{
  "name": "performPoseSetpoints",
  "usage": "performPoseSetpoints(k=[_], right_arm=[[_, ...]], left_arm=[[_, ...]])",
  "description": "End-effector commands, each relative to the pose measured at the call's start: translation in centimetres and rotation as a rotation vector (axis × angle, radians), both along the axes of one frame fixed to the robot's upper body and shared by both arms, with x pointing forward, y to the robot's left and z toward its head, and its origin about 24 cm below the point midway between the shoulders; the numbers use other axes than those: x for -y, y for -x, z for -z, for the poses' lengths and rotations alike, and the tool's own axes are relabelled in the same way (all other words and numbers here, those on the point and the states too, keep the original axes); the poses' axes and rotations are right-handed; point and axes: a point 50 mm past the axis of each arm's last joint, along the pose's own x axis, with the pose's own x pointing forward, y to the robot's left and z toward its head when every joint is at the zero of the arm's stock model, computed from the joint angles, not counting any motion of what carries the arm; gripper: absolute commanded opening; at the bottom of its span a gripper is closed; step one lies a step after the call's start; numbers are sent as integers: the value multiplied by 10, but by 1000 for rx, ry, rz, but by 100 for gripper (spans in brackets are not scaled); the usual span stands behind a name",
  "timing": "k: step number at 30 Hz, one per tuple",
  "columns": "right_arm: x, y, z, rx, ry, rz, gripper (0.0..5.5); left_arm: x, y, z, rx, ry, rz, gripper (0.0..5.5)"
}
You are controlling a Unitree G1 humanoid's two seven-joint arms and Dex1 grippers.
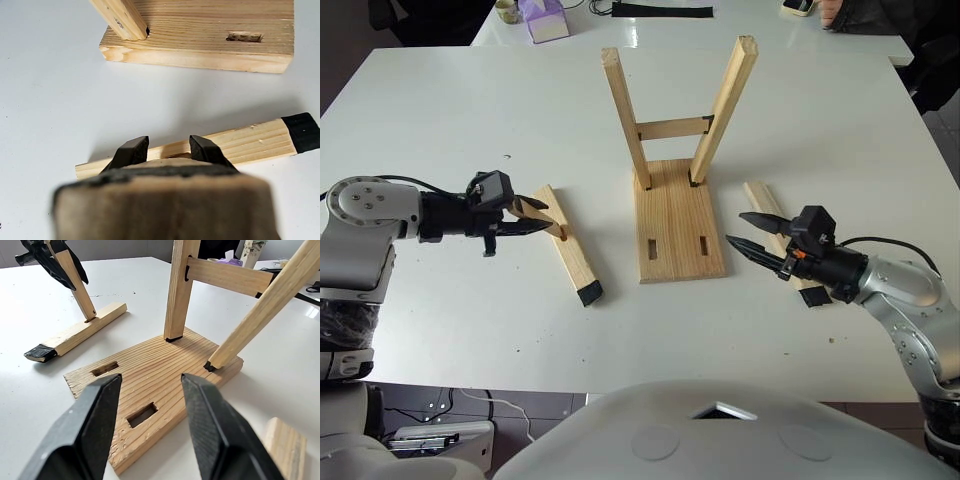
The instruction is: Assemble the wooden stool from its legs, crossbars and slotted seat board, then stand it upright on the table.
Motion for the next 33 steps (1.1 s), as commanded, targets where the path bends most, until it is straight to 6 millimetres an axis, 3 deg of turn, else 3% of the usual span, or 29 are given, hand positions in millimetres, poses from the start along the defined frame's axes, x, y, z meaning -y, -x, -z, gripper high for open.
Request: performPoseSetpoints(k=[1,20,33], right_arm=[[3,1,4,-2,22,17,218],[2,10,15,-3,68,56,218],[1,11,20,0,109,77,218]], left_arm=[[4,6,7,-47,-15,20,131],[10,4,4,-78,-57,-121,131],[17,16,8,-132,-77,-78,131]])
